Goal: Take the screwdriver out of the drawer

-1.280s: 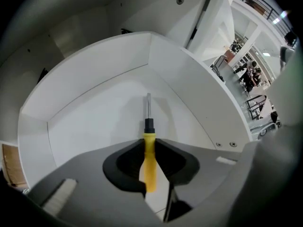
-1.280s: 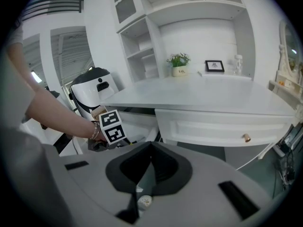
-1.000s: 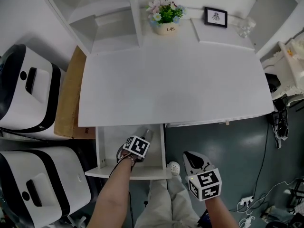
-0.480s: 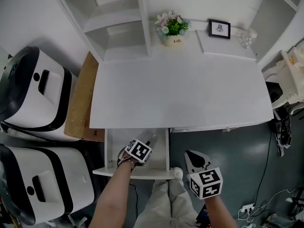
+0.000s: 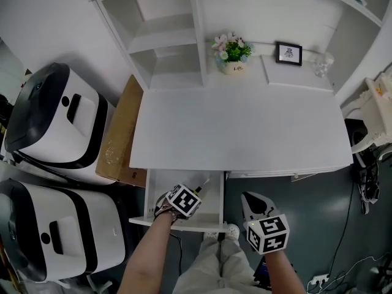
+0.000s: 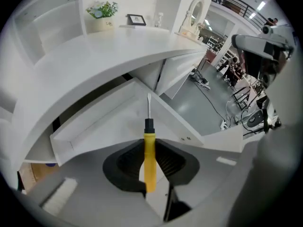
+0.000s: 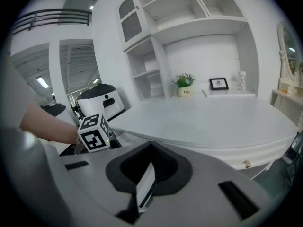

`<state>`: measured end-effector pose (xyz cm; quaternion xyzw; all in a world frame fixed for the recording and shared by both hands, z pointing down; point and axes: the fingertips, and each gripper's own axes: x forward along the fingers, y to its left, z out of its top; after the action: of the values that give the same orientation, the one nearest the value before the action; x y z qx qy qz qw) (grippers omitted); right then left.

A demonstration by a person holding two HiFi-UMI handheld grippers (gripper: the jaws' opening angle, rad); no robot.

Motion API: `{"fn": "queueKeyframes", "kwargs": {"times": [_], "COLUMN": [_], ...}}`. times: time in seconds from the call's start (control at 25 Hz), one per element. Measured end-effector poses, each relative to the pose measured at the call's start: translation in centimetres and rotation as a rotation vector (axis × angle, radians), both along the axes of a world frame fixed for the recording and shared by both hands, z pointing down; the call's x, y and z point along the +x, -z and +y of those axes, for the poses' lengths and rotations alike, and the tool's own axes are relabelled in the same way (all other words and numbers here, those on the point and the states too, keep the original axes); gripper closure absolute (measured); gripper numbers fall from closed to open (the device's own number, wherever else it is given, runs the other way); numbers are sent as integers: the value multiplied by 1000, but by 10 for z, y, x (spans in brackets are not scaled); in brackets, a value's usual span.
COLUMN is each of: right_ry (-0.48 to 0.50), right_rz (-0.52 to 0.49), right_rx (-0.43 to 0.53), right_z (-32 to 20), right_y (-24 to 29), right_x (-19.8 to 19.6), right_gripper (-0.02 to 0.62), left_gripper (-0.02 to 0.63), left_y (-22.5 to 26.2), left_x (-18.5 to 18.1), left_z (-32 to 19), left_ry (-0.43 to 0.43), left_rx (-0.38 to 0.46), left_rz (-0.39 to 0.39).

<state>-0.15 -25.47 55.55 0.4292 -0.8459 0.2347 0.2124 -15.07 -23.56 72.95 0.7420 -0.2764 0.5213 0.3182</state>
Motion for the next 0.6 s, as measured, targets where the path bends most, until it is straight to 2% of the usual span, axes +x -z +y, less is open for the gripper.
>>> {"fn": "queueKeyframes", "kwargs": {"times": [0.4,0.6], "right_ry": [4,16], "right_rz": [3,14], "right_rx": [122,190], "right_z": [-8,-13], "right_y": [54,80], "right_x": [5,6], "right_gripper": [589,589], "left_gripper": [528,528], "left_y": [56,83], "left_x": [10,12], "left_z": [0,-6], "left_ry": [-56,-17], "left_rx": [106,173], "left_rz": [19,53]}}
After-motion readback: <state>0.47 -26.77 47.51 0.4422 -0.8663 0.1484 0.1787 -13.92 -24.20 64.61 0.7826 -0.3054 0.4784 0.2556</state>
